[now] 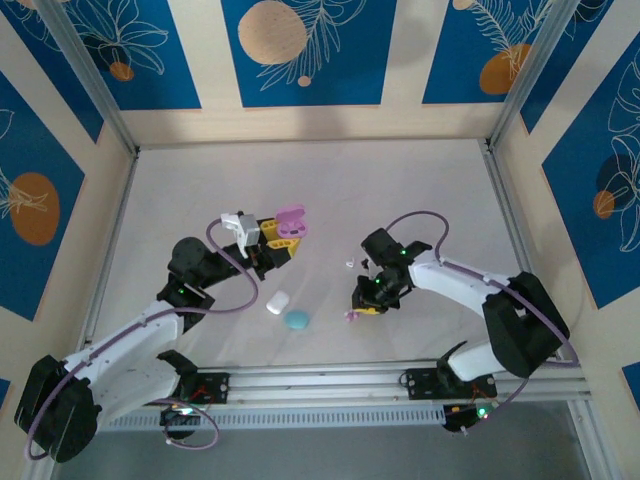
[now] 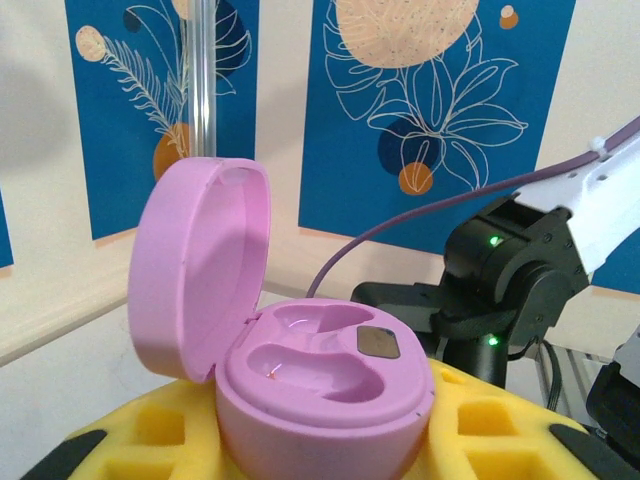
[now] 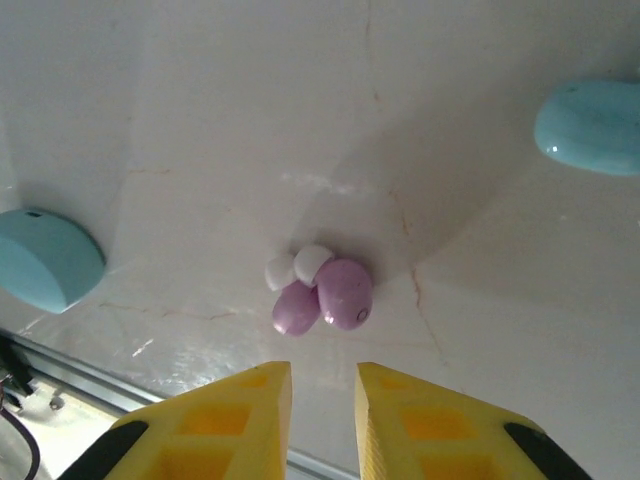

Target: Insert wireless bluetooth earbuds into charging case

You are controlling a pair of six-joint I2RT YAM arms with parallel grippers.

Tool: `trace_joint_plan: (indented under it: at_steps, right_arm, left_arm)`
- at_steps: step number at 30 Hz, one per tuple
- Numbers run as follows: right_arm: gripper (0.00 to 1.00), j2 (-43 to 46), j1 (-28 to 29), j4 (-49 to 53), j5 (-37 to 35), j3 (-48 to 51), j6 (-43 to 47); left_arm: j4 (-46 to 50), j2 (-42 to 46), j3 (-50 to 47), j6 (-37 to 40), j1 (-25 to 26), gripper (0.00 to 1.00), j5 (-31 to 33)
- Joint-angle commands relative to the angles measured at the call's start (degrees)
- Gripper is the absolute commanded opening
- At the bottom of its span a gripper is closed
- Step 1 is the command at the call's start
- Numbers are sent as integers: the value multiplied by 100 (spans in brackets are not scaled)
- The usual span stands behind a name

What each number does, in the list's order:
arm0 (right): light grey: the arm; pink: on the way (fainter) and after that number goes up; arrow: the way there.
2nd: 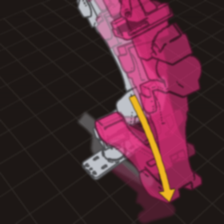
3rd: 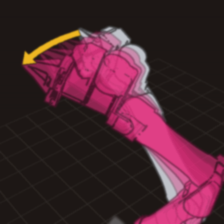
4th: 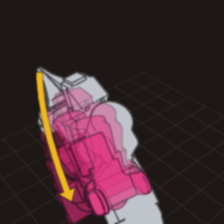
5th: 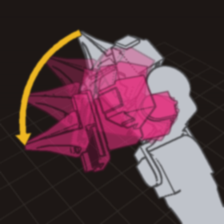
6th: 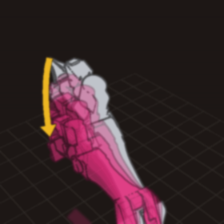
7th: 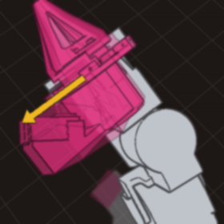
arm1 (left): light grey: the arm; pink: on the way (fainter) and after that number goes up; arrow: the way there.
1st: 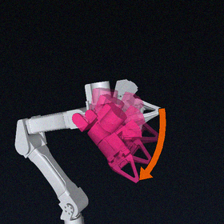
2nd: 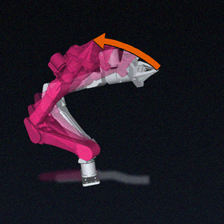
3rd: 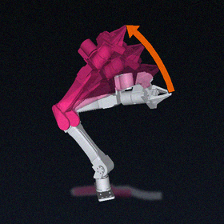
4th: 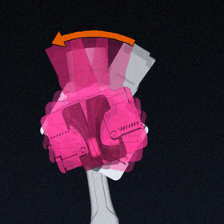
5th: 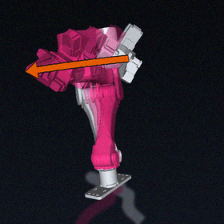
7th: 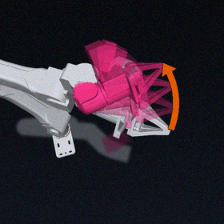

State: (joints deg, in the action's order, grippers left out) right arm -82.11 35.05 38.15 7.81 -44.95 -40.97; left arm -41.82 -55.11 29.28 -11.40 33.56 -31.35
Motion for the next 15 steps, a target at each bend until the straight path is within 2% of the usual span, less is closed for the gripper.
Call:
trace_joint_plan:
  at_steps: [1, 15]
  right_arm:
    - [25, -272, 79, -10, -35, -83, 23]
    - [26, -881, 99, 43, -642, -406, 259]
  left_arm:
    - [2, 123, -27, 160, 71, 35, 57]
    - [192, 249, -36, 260, 69, 36, 119]
